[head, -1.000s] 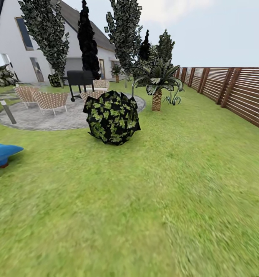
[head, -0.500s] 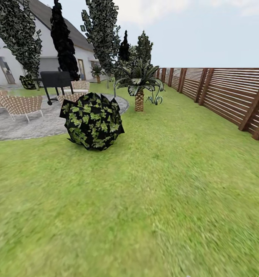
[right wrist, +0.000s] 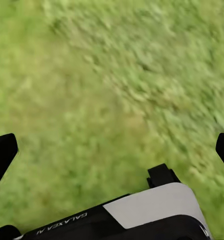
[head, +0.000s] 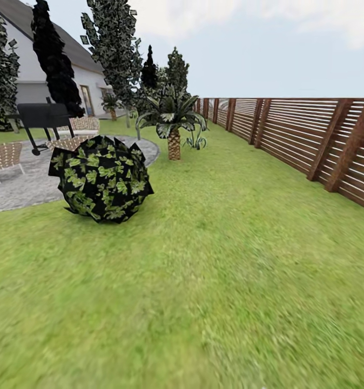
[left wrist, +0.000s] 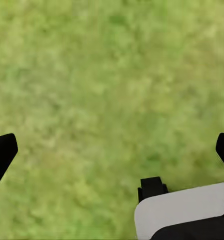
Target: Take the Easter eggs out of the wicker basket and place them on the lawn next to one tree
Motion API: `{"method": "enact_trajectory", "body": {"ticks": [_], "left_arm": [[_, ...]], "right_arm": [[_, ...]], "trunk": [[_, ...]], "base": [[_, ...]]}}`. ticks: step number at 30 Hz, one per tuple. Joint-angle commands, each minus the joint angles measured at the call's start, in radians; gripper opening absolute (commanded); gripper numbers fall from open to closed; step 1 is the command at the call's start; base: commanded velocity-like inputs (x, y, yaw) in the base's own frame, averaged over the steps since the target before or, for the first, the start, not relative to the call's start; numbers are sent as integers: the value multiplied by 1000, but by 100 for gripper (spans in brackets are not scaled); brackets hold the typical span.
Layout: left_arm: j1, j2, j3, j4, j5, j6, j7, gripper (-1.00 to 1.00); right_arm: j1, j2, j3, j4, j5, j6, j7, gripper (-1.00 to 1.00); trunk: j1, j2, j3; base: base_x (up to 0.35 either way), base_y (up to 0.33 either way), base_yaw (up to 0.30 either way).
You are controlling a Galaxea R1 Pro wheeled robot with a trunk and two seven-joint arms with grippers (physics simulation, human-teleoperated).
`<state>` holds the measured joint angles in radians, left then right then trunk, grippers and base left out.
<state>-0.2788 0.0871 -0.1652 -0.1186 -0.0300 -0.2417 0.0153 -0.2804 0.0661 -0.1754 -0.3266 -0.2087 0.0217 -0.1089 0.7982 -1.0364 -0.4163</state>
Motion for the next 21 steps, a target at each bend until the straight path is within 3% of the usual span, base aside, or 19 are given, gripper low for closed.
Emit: {"method": "enact_trajectory", "body": {"ticks": [1, 4, 9, 21], "left_arm": [[0, 1, -3, 0, -3, -3, 2, 100], [0, 5, 20, 0, -1, -4, 21, 100], [0, 5, 57, 0, -2, -6, 105, 100], [0, 5, 60, -1, -3, -7, 120, 100]], "right_arm": [[0, 1, 3, -2, -10, 2, -4, 100], [0, 5, 5, -2, -8, 2, -4, 100], [0, 6, 9, -2, -5, 1, -5, 100], [0, 6, 10, -1, -7, -11, -5, 100]], "trunk": [[1, -1, 0], [1, -1, 2], [1, -1, 6], [1, -1, 8]], "base": [[331, 0, -187], [332, 0, -163], [332, 0, -113], [332, 0, -11]]}}
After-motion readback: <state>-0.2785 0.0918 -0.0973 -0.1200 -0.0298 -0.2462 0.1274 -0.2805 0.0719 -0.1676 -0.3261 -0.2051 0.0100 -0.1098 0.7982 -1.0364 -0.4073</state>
